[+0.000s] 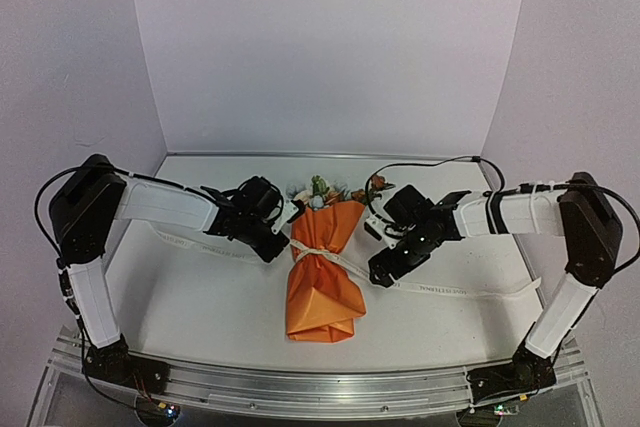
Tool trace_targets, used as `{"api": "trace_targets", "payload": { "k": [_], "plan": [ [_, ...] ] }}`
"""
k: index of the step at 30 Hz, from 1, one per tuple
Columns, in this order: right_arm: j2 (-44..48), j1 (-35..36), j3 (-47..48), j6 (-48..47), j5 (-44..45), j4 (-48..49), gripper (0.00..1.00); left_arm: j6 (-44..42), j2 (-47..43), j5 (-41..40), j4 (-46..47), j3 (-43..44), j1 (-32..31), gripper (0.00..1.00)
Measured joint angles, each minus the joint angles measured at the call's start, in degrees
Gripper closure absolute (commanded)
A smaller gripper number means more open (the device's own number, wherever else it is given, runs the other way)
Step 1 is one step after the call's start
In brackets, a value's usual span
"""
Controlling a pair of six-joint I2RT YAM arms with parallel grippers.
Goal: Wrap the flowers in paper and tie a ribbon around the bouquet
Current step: Tie the ribbon around the folded bouquet.
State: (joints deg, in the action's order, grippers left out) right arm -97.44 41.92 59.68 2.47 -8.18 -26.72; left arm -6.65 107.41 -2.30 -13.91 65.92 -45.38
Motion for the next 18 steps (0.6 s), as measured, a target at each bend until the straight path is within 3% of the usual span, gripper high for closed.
{"api": "trace_targets", "payload": {
  "k": [8,18],
  "plan": [
    [-6.31,3.00,3.27,-1.21,2.97,1.54,0.14,2.30,-6.75,-0.94,2.09,-2.79,-0.07,1.00],
    [-11.34,7.90,5.81,-0.74,10.27,4.47,0.17,3.06,-8.00,-0.85,3.51,-3.24,-0.07,1.00]
  ]
}}
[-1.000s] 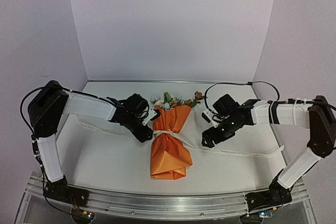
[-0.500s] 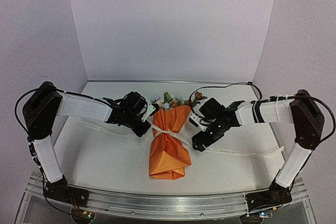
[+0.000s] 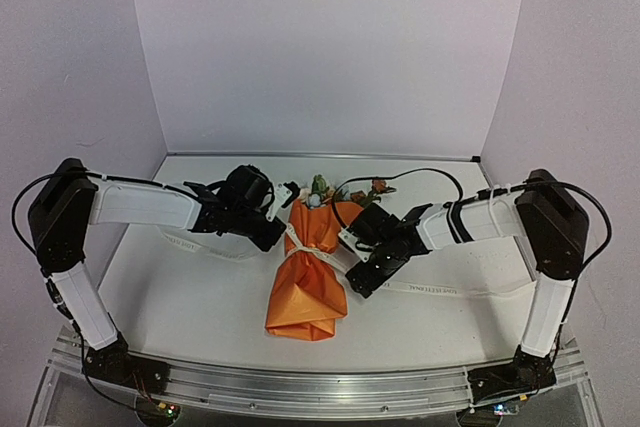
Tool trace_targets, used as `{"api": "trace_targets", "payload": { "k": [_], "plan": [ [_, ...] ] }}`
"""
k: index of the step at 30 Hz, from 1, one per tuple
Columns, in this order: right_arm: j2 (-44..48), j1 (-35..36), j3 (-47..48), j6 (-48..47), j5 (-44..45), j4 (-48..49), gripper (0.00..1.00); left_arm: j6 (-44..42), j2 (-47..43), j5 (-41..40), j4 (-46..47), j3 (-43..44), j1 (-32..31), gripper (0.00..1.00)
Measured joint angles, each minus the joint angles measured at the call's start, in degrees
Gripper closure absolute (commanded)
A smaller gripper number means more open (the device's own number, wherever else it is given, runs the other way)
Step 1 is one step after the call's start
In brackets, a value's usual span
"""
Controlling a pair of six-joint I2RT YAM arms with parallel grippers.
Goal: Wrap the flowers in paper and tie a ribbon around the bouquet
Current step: Tie the ribbon around the folded bouquet.
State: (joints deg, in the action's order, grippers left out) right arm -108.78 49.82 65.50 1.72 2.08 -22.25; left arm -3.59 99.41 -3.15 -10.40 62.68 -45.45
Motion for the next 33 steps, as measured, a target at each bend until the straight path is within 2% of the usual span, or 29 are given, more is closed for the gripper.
{"api": "trace_targets", "payload": {
  "k": [5,9,14,17,22,28,33],
  "plan": [
    [-2.06,2.00,2.03,1.86,4.43,2.09,0.26,0.65,-0.66,0.12,0.47,-0.63,0.00,1.00],
    [-3.59,2.87,3.49,3.63,7.84,3.12,0.42,0.68,-1.92,0.09,0.95,-1.43,0.00,1.00],
    [-4.58,3.39,3.84,6.01,12.19,3.40,0.99,1.14,-4.36,-0.18,1.06,-2.19,0.00,1.00],
    [-4.74,3.50,3.84,7.54,15.32,3.19,1.00,1.95,-6.51,-1.66,1.39,-3.26,-0.02,1.00],
    [-4.11,3.63,2.61,11.65,22.53,3.26,1.00,4.75,-11.32,-8.72,1.76,-7.77,-0.27,1.00],
    [1.80,3.27,-2.24,19.60,29.37,1.58,1.00,10.89,-13.25,-16.96,0.86,-12.31,-0.84,1.00],
    [7.70,-2.52,-9.69,27.81,31.41,-2.42,1.00,19.15,-13.03,-18.37,0.24,-14.57,3.74,1.00]
  ]
}}
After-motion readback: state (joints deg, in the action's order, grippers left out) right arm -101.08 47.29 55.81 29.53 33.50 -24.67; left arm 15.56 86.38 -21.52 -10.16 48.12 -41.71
